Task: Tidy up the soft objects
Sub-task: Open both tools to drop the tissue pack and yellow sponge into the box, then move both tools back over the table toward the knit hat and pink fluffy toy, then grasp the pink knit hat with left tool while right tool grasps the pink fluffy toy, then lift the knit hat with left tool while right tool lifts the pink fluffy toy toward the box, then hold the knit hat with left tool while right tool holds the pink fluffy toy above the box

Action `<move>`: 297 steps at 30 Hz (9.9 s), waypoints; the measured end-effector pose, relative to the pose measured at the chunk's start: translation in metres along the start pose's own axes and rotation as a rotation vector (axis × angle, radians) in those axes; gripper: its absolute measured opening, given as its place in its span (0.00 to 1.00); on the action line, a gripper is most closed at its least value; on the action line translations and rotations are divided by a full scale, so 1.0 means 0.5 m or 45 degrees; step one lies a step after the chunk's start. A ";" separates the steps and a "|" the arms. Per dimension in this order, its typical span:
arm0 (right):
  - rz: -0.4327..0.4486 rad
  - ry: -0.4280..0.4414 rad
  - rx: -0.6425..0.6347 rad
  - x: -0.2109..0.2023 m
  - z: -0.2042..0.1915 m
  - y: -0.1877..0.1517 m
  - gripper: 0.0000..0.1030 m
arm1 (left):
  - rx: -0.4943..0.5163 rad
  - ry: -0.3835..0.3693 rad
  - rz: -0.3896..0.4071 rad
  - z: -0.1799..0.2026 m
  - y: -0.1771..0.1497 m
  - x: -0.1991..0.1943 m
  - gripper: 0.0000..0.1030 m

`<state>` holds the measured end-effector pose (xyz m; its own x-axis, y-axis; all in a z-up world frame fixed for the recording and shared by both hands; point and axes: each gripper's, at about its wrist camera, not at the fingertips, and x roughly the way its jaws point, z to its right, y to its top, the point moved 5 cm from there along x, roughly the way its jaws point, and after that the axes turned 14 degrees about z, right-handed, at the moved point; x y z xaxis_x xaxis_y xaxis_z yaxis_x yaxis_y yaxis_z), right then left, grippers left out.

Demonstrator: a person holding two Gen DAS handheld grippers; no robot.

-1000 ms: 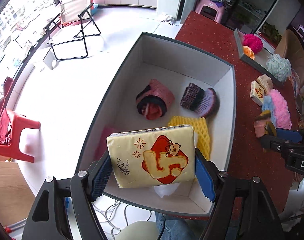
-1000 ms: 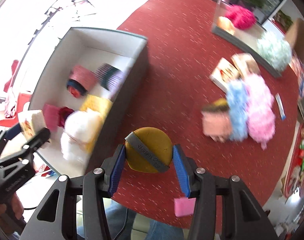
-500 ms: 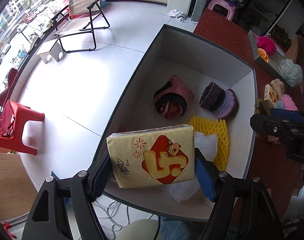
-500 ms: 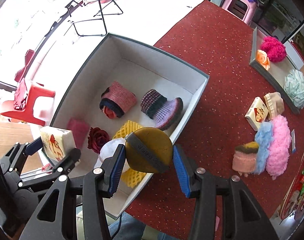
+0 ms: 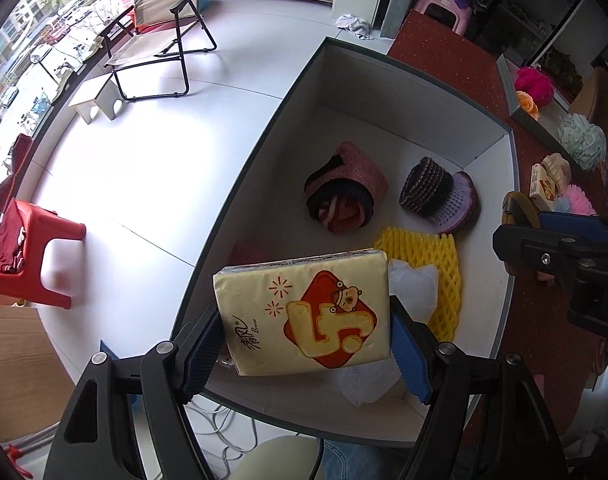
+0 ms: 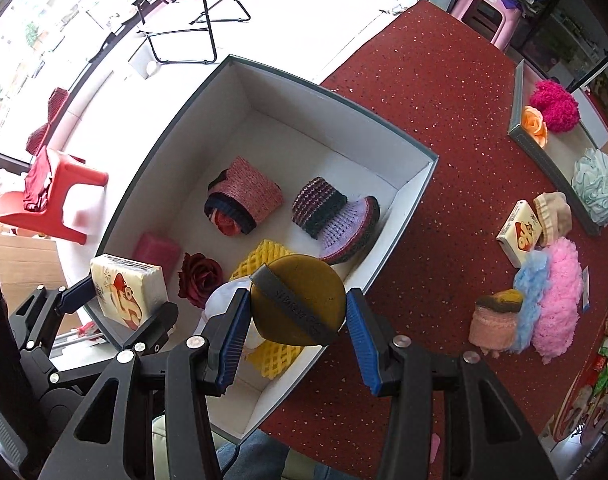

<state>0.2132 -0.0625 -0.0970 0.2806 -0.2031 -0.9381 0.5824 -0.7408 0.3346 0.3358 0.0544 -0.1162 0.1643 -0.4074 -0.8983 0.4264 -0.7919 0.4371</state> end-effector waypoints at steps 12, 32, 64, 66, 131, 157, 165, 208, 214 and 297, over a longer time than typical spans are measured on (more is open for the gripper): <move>-0.013 0.011 -0.012 0.014 -0.013 0.003 0.51 | 0.010 -0.001 -0.029 -0.002 -0.009 0.012 0.75; -0.005 0.031 0.017 0.021 -0.012 0.008 0.80 | 0.000 0.022 -0.088 0.002 -0.015 0.028 0.99; 0.068 -0.028 0.283 -0.043 0.156 -0.091 1.00 | 0.202 -0.068 -0.122 0.131 -0.007 -0.003 0.99; 0.064 -0.041 0.328 -0.048 0.185 -0.109 1.00 | 0.231 -0.084 -0.120 0.151 -0.004 -0.009 0.99; 0.023 0.099 1.138 0.035 0.743 -0.328 0.38 | 0.404 -0.091 -0.310 0.658 -0.051 0.274 0.52; 0.011 0.041 1.138 -0.088 0.553 -0.484 0.34 | 0.703 -0.262 -0.235 0.470 -0.196 0.047 0.52; -0.082 -0.134 0.898 -0.041 0.566 -0.471 0.74 | 0.681 -0.283 -0.191 0.488 -0.143 -0.009 0.52; -0.171 -0.184 0.733 0.034 0.496 -0.433 0.46 | 0.476 -0.240 -0.089 0.369 -0.093 -0.063 0.52; -0.095 -0.105 0.681 -0.015 0.467 -0.354 0.47 | 0.368 -0.203 -0.037 0.304 -0.058 -0.072 0.52; -0.060 0.064 -0.028 0.001 -0.015 0.040 0.48 | -0.029 0.017 -0.063 -0.012 0.010 0.012 0.52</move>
<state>0.2305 -0.0726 -0.0900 0.2903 -0.1352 -0.9473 0.6124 -0.7345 0.2925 0.3440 0.0507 -0.1197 0.1541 -0.3619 -0.9194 0.4542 -0.8004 0.3912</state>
